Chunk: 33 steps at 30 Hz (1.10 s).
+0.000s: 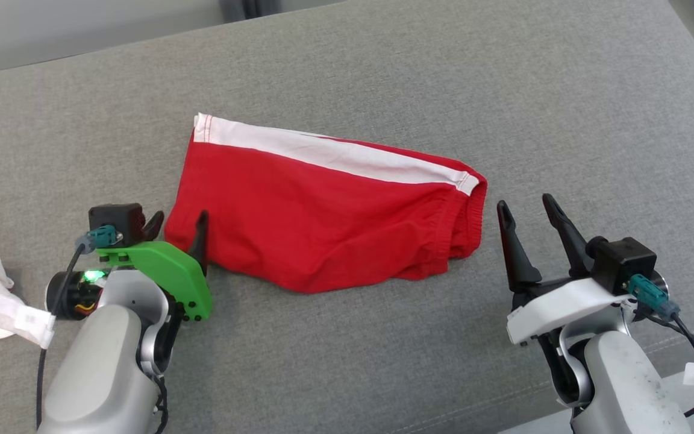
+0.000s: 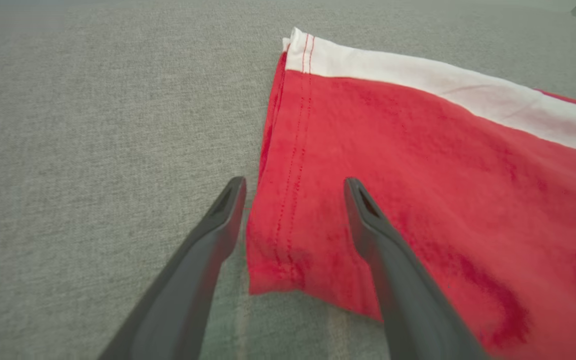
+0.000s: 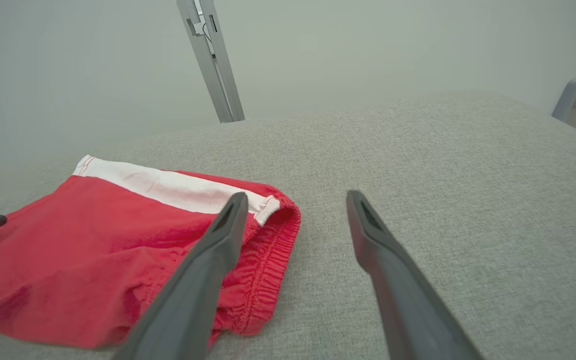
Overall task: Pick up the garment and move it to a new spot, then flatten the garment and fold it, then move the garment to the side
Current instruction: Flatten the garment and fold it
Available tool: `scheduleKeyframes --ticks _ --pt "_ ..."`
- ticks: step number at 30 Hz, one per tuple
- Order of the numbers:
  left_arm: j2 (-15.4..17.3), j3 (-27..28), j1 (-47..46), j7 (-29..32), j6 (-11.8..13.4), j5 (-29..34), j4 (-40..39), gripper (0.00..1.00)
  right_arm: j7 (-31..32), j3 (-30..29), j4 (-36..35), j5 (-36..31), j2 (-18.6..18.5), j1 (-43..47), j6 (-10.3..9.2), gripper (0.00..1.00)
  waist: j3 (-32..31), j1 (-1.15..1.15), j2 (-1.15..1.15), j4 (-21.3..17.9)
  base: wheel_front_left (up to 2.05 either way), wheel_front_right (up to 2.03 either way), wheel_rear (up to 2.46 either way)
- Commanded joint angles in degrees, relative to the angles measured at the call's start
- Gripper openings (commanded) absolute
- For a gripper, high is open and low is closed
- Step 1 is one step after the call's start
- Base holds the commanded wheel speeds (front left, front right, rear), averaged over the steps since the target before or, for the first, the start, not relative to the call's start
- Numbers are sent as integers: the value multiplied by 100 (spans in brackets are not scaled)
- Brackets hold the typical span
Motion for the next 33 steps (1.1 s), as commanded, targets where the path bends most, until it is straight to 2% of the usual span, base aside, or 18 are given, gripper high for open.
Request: scheduleKeyframes --ticks 1,7,8,10,12,16,23,28,33 --pt "64 43 44 35 37 -44 23 100 17 32 -54 52 -10 81 -8 100 46 0 0 -63 0 0 0" --pt "76 148 56 147 95 -224 220 100 2 60 -132 56 -11 113 -8 100 82 0 0 -181 0 0 0" --pt "66 161 72 174 94 -274 266 96 -6 51 -133 53 -10 117 -8 100 73 0 0 -193 0 0 0" --pt "46 165 87 221 37 -332 346 35 -24 29 -135 57 -10 131 -8 100 53 0 0 -206 0 0 0" --pt "30 145 102 233 -17 -364 392 0 -32 16 -137 63 -10 145 -8 100 27 0 0 -212 0 0 0" --pt "-51 138 117 114 -132 -445 376 0 -65 -13 -129 62 -10 178 -8 100 -38 0 0 -178 0 0 0" --pt "-125 239 321 -264 -189 -609 98 0 -76 -165 -105 -13 -11 260 -8 100 -243 0 0 39 0 0 0" --pt "-182 309 843 -458 -147 -747 -400 0 -14 -338 -109 -87 -11 387 -8 100 -447 0 0 296 0 0 0" --pt "-386 314 1496 -615 -33 -904 -850 0 61 -495 -112 -127 -10 516 -8 100 -631 0 0 577 0 0 0"
